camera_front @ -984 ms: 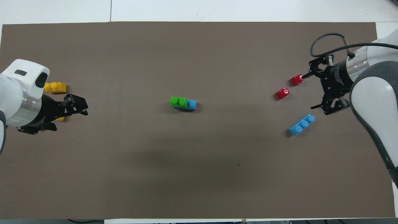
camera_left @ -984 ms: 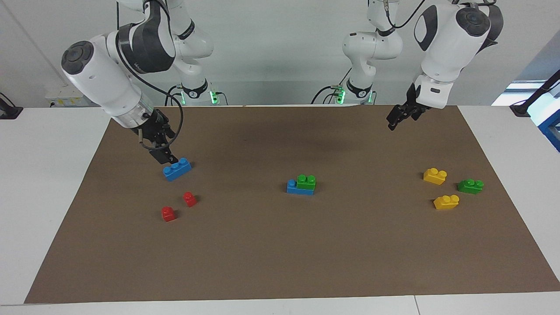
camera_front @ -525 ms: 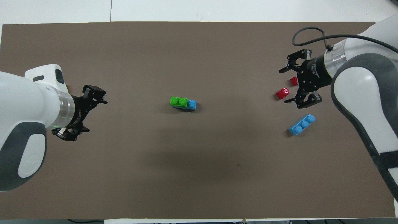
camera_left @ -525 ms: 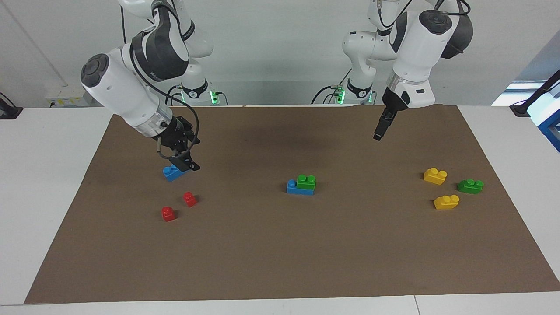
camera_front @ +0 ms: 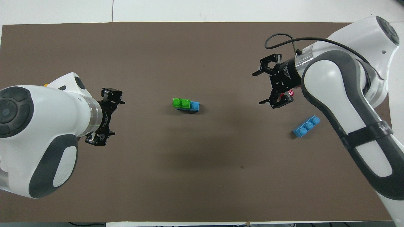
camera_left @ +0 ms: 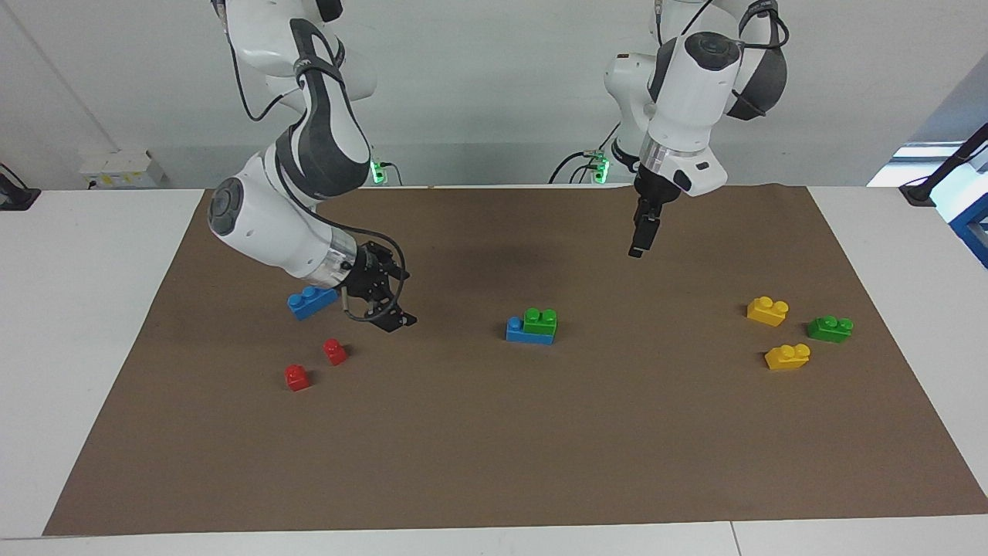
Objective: Remove green block with left arm and hold with right
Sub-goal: 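Move the left gripper and the right gripper toward the green-blue brick, then grasp the blue end with the right gripper while the left gripper approaches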
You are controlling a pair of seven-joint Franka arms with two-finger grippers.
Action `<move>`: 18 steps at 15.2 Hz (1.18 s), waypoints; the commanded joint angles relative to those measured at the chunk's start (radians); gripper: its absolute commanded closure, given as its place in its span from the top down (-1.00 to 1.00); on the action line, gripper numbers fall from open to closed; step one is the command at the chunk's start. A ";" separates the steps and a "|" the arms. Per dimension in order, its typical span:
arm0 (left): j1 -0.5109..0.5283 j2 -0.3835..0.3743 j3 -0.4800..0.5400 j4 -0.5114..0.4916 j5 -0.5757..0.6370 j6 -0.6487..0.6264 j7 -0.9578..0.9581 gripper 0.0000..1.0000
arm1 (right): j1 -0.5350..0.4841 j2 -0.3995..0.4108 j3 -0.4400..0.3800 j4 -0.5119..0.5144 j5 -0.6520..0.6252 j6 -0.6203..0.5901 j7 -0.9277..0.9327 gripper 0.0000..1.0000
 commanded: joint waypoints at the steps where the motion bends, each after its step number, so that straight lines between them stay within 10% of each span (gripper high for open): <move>1: -0.054 0.029 0.015 -0.017 0.000 0.028 -0.122 1.00 | 0.025 0.029 0.004 -0.013 0.066 0.090 -0.011 1.00; 18: -0.160 0.233 0.015 0.100 0.008 0.124 -0.461 1.00 | 0.210 0.161 0.002 -0.007 0.106 0.236 0.090 1.00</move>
